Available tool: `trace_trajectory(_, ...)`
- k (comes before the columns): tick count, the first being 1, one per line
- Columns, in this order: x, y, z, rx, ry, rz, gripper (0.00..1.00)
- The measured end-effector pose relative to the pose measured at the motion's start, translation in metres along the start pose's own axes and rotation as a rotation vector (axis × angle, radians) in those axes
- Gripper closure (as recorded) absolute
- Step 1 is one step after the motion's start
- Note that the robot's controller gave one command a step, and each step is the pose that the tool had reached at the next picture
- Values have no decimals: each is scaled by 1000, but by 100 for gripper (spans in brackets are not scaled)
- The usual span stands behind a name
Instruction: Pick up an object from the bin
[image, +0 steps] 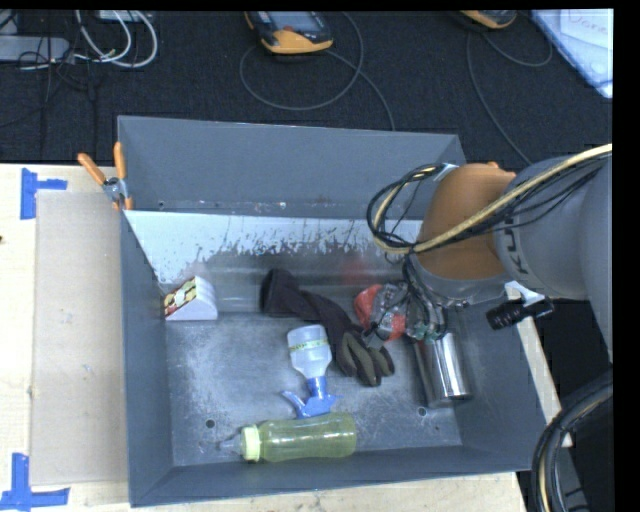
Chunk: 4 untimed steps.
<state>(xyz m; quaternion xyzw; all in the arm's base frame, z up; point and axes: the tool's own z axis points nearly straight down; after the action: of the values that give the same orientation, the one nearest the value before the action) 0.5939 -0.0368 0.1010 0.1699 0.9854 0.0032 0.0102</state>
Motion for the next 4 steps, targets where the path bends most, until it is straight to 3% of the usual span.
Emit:
trace_trajectory(1, 1, 1, -42, 4, 14, -4, 100)
trace_trajectory(2, -14, -7, -111, 1, 5, -14, 100)
trace_trajectory(3, -15, -12, -179, 4, 12, 10, 100)
trace_trajectory(4, -12, 6, -158, 0, -3, -103, 100)
